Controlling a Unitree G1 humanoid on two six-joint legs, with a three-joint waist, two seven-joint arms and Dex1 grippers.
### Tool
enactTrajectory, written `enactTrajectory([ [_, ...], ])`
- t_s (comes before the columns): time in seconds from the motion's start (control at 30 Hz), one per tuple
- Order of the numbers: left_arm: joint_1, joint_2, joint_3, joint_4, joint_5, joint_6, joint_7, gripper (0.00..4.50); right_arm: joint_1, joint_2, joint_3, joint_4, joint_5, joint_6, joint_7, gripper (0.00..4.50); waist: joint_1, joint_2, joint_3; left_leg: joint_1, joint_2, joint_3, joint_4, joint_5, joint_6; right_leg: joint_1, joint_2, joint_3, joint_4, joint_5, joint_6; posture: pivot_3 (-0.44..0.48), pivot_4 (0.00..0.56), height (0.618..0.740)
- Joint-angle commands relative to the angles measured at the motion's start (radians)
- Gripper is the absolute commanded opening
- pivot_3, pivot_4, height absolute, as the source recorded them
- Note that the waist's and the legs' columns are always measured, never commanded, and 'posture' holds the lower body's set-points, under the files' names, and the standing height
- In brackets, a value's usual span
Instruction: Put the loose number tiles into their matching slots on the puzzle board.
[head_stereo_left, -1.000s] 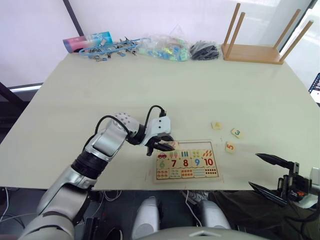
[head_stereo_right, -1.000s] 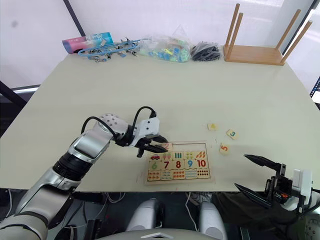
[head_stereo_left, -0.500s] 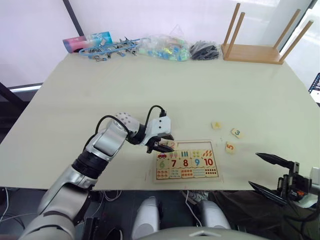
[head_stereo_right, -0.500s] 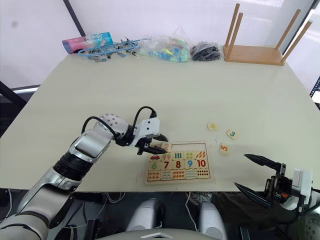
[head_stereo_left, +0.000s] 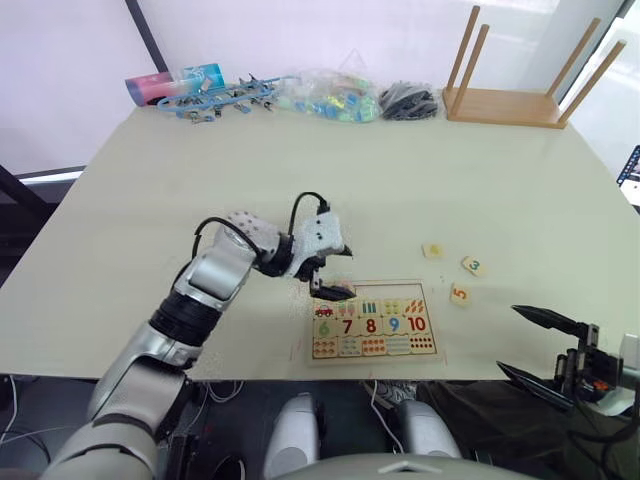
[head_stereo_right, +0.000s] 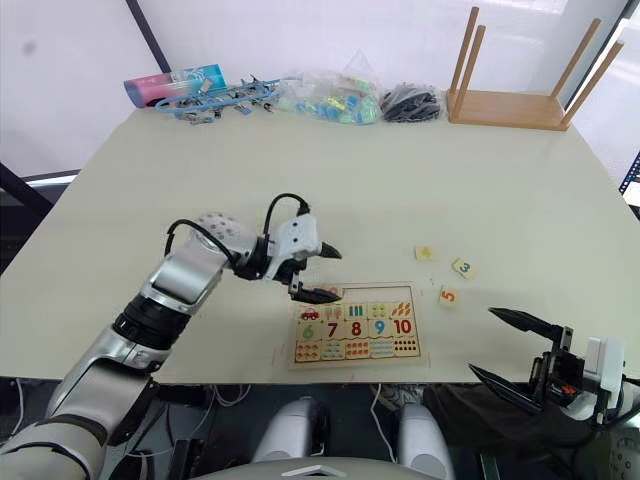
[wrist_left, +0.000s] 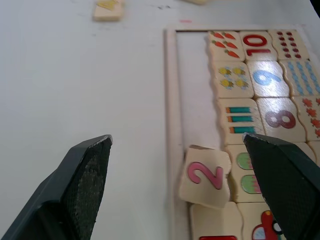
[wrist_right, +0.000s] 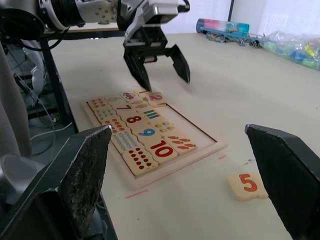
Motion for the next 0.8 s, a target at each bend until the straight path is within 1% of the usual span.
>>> enactTrajectory([
  [0.03, -0.037, 0.005, 0.069, 0.103, -0.025, -0.093, -0.014, 4.22, -0.003, 0.001, -0.02, -0.019, 0.005, -0.017, 0.001, 4.5, 0.0, 0.0, 0.0, 0.0, 0.0, 0.0, 0.0, 0.0, 0.0, 0.0, 0.0, 0.0, 0.0, 0.0, 0.0, 0.0, 0.15, 0.738],
  [0.07, -0.04, 0.004, 0.074, 0.125, -0.026, -0.11, -0.018, 4.07, -0.005, 0.001, -0.019, -0.017, 0.005, -0.018, 0.001, 4.5, 0.0, 0.0, 0.0, 0.0, 0.0, 0.0, 0.0, 0.0, 0.0, 0.0, 0.0, 0.0, 0.0, 0.0, 0.0, 0.0, 0.15, 0.738],
  [0.1, -0.041, 0.007, 0.077, 0.154, -0.03, -0.137, -0.033, 3.77, -0.008, 0.001, -0.018, -0.015, 0.004, -0.018, 0.001, 4.5, 0.0, 0.0, 0.0, 0.0, 0.0, 0.0, 0.0, 0.0, 0.0, 0.0, 0.0, 0.0, 0.0, 0.0, 0.0, 0.0, 0.15, 0.738],
  [0.17, -0.044, 0.012, 0.081, 0.203, -0.031, -0.188, -0.056, 2.85, -0.012, 0.001, -0.017, -0.011, 0.004, -0.018, 0.004, 4.5, 0.0, 0.0, 0.0, 0.0, 0.0, 0.001, 0.0, 0.0, 0.0, 0.0, 0.0, 0.0, 0.0, 0.0, 0.0, 0.0, 0.15, 0.738],
  [0.27, -0.048, 0.012, 0.086, 0.259, -0.025, -0.246, -0.081, 1.63, -0.018, 0.001, -0.018, -0.005, 0.004, -0.019, 0.008, 4.5, 0.0, 0.0, 0.0, 0.0, 0.0, 0.001, 0.0, 0.0, 0.0, 0.0, 0.0, 0.0, 0.0, 0.0, 0.0, 0.0, 0.15, 0.738],
  [0.3, -0.049, 0.013, 0.086, 0.275, -0.022, -0.266, -0.09, 1.07, -0.02, 0.0, -0.019, -0.002, 0.004, -0.019, 0.009, 4.5, 0.0, 0.0, 0.0, 0.0, 0.0, 0.001, 0.0, 0.0, 0.0, 0.0, 0.0, 0.0, 0.0, 0.0, 0.0, 0.0, 0.15, 0.738],
  [0.33, -0.044, 0.015, 0.084, 0.283, -0.023, -0.28, -0.104, 0.72, -0.022, 0.0, -0.019, 0.001, 0.004, -0.02, 0.01, 4.5, 0.0, 0.0, 0.0, 0.0, 0.0, 0.001, 0.0, 0.0, 0.0, 0.0, 0.0, 0.0, 0.0, 0.0, 0.0, 0.0, 0.15, 0.738],
  [0.37, -0.035, 0.017, 0.078, 0.282, -0.025, -0.292, -0.123, 0.1, -0.024, 0.001, -0.02, 0.005, 0.004, -0.021, 0.012, 4.5, 0.0, 0.0, 0.0, 0.0, 0.0, 0.001, 0.0, 0.0, 0.0, 0.0, 0.0, 0.0, 0.0, 0.0, 0.0, 0.0, 0.15, 0.738],
  [0.4, -0.028, 0.018, 0.075, 0.28, -0.028, -0.3, -0.138, 0.02, -0.026, 0.001, -0.02, 0.007, 0.003, -0.022, 0.013, 4.5, 0.0, 0.0, 0.0, 0.0, 0.0, 0.002, 0.0, 0.0, 0.0, 0.0, 0.0, 0.0, 0.0, 0.0, 0.0, 0.0, 0.15, 0.738],
  [0.53, -0.013, 0.017, 0.067, 0.276, -0.024, -0.321, -0.17, 0.02, -0.027, 0.003, -0.019, 0.008, 0.002, -0.026, 0.013, 4.5, 0.0, 0.0, 0.0, 0.0, 0.0, 0.002, 0.0, 0.0, 0.0, 0.0, 0.0, 0.0, 0.0, 0.0, 0.0, 0.0, 0.15, 0.738],
  [0.8, -0.018, 0.005, 0.061, 0.299, -0.007, -0.345, -0.183, 0.02, -0.029, 0.006, -0.021, 0.013, 0.0, -0.031, 0.015, 4.5, 0.0, 0.0, 0.0, 0.0, 0.0, 0.002, 0.0, 0.0, 0.0, 0.0, 0.0, 0.0, 0.0, 0.0, 0.0, 0.0, 0.15, 0.738],
])
